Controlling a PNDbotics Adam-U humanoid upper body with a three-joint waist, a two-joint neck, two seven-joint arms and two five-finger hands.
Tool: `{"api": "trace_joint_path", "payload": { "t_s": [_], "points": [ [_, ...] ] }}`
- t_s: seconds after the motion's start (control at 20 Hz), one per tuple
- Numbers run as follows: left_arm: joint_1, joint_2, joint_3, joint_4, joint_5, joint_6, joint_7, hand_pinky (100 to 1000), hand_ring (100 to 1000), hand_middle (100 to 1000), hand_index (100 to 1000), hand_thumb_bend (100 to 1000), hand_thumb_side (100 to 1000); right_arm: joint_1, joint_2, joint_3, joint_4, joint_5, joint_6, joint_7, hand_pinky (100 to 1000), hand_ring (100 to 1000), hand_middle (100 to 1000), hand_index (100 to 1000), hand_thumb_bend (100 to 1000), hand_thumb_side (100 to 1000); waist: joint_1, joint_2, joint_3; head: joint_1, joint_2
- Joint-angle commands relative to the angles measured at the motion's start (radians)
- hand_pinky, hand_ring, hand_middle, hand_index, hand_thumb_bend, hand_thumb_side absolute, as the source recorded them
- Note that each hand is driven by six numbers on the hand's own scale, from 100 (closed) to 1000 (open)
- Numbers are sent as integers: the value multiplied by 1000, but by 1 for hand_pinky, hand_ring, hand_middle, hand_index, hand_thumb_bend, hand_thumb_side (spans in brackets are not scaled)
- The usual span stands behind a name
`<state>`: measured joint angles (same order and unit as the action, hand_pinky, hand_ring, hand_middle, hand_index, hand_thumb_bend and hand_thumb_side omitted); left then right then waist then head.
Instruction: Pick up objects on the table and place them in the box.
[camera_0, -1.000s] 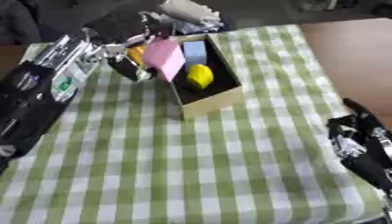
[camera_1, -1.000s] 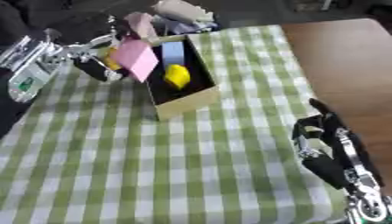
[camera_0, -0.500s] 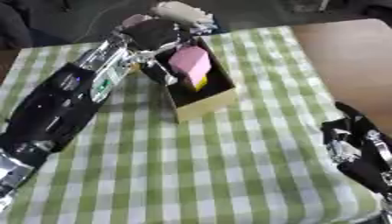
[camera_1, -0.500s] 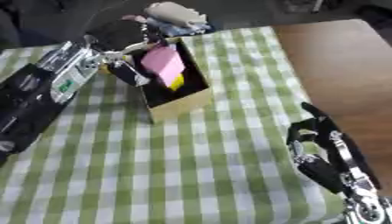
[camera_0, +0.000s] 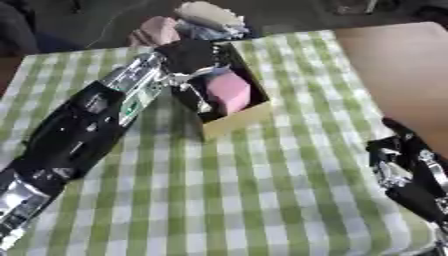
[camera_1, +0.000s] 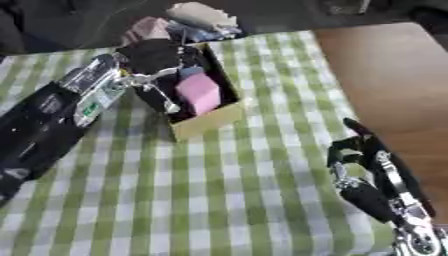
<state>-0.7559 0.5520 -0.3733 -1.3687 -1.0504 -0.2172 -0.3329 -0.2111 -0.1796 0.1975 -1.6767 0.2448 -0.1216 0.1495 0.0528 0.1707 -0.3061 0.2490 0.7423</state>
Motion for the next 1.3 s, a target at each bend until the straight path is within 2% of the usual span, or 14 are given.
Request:
{"api": "trace_joint_path", "payload": {
  "t_s": [0.05, 0.1, 0.2, 0.3, 0.45, 0.5, 0.7, 0.9, 1.05, 1.3],
  "points": [
    [-6, 48, 35, -52, 29, 17, 5, 831, 816, 878, 932, 369, 385, -7, -3, -8, -7, -3, 1, 0, 660, 791, 600, 967, 100, 471, -17, 1, 4, -5, -8],
    [1, 52, 46, -69, 41, 27, 14, 820, 800, 855, 912, 307, 317, -7, -3, -9, -8, -2, 1, -1, 660, 791, 600, 967, 100, 463, -18, 1, 6, -7, -8],
    [17, 66, 70, -97, 71, 50, 41, 802, 773, 821, 890, 259, 194, -6, -3, -11, -8, -1, 1, -2, 660, 791, 600, 967, 100, 461, -19, 2, 11, -10, -5],
    [34, 88, 97, -115, 103, 80, 72, 790, 759, 802, 878, 198, 181, -5, -4, -14, -8, -1, 2, -4, 660, 791, 600, 967, 100, 463, -19, 2, 16, -11, -3],
    [59, 129, 159, -92, 154, 131, 102, 783, 754, 799, 877, 157, 180, -3, -5, -18, -8, 0, 3, -8, 660, 791, 600, 968, 100, 461, -18, 2, 24, -16, 0],
    [64, 142, 179, -73, 173, 150, 106, 780, 753, 798, 878, 156, 187, -3, -6, -19, -8, 0, 3, -8, 659, 791, 600, 968, 100, 464, -18, 2, 26, -17, -1],
    [69, 202, 225, 28, 279, 304, 124, 775, 750, 808, 886, 120, 257, -2, -7, -18, -9, 0, 2, -8, 660, 791, 601, 968, 100, 463, -17, 2, 25, -20, -3],
    [51, 212, 260, 177, 328, 412, 172, 772, 746, 805, 885, 100, 319, -3, -7, -17, -9, 0, 2, -7, 660, 791, 601, 968, 100, 463, -18, 4, 20, -22, -5],
    [34, 199, 273, 299, 343, 441, 199, 773, 748, 807, 888, 100, 381, -5, -5, -14, -9, -2, 2, -4, 660, 791, 601, 968, 100, 461, -19, 7, 8, -20, -8],
    [-9, 146, 287, 460, 347, 435, 231, 774, 748, 809, 890, 100, 508, -9, -1, -11, -10, -6, 2, 0, 659, 790, 600, 968, 100, 458, -24, 12, -10, -10, -13]
  ]
}}
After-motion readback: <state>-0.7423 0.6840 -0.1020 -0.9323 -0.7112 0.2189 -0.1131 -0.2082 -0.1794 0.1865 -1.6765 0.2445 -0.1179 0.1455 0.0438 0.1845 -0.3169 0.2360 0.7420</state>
